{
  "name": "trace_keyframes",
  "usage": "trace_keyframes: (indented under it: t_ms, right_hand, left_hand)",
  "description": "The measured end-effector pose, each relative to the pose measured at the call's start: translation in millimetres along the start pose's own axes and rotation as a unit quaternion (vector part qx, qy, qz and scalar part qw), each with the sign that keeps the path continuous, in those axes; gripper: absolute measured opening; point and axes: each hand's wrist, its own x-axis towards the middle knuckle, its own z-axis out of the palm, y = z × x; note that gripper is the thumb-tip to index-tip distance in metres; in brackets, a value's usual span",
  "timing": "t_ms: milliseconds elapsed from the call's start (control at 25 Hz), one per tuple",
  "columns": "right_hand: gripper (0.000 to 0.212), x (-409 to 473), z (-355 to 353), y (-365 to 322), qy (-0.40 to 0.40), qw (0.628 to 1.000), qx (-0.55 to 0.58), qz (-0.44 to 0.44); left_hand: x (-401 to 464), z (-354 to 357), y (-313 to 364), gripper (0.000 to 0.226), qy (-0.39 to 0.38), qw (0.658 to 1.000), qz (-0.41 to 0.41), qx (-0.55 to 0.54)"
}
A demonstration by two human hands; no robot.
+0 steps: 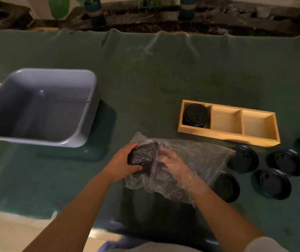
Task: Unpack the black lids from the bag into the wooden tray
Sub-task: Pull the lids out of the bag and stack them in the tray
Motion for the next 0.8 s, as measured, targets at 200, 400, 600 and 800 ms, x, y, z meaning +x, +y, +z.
trace_keyframes:
  t_ms: [200, 400, 600, 800]
  right_hand:
    - [0.057, -7, -1, 4, -0.045, 0.995, -0.076, -0.038]
    - [0.067, 2, 12, 10, 0.017, 0.981, -0.177, -0.081]
    - [0.078, 7, 6, 11, 0.045, 0.98, -0.183, -0.069]
    - [0.055, 2, 0, 11, 0.08, 0.98, -0.151, -0.1]
  left_hand:
    - [0, -8, -13, 0.082, -0.044, 0.994, -0.034, -0.094]
    - [5, -10, -17, 0.085, -0.064, 0.994, -0.016, -0.088]
    - [5, 0, -15, 0.083, -0.034, 0.998, 0.015, -0.054]
    - [6, 0, -15, 0.088, -0.019, 0.999, 0.006, -0.039]
